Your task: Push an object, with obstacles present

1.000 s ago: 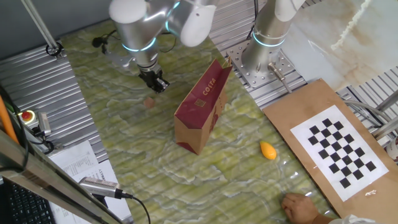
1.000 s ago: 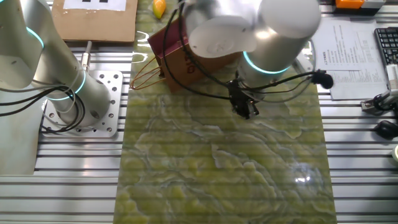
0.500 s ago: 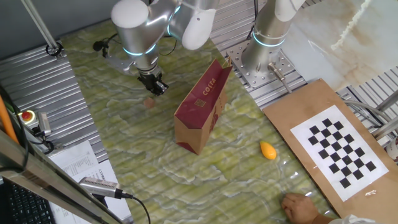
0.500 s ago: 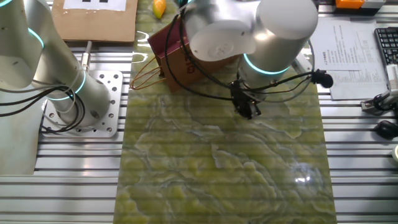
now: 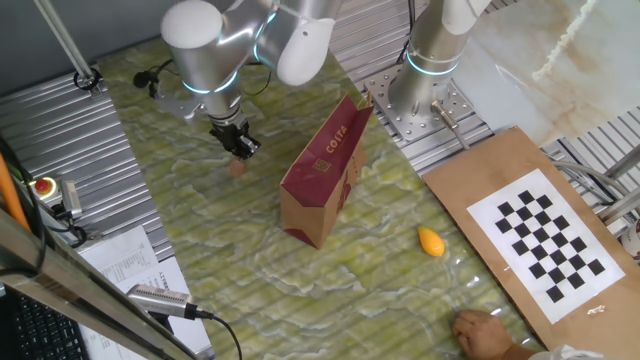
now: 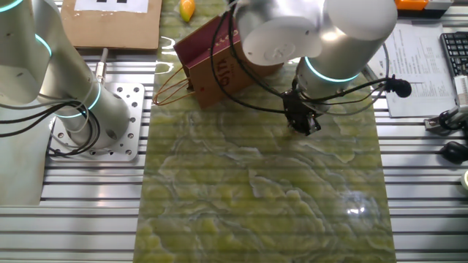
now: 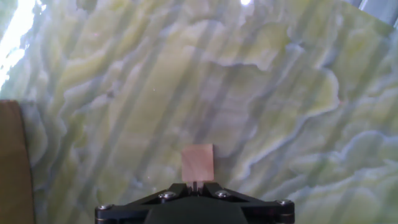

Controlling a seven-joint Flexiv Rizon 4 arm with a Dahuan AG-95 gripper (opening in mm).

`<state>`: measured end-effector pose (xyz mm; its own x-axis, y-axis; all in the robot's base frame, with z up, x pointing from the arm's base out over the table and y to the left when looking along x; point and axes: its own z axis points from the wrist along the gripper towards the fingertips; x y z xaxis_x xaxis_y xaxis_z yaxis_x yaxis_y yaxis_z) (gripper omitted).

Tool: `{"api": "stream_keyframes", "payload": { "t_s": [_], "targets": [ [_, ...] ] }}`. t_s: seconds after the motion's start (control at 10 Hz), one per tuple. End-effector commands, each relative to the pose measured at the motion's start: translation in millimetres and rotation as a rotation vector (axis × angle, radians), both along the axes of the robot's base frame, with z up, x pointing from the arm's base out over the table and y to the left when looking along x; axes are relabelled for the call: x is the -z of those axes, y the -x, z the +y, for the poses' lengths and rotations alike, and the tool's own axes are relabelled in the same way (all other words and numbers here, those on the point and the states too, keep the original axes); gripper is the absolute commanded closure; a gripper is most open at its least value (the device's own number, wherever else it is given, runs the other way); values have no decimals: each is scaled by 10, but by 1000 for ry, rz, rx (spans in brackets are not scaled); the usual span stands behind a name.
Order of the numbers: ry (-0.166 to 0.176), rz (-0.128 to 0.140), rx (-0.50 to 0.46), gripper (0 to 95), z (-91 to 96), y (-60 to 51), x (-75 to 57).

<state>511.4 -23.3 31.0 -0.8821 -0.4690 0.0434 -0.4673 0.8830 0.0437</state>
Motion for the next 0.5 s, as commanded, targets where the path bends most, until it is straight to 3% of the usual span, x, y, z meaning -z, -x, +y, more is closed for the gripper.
{"api": "stream_keyframes", "payload": {
  "t_s": [0.1, 0.5],
  "targets": [
    [-3, -10, -5, 950, 13, -30, 24],
    [-12, -18, -6, 950, 176, -288, -19]
  ]
}}
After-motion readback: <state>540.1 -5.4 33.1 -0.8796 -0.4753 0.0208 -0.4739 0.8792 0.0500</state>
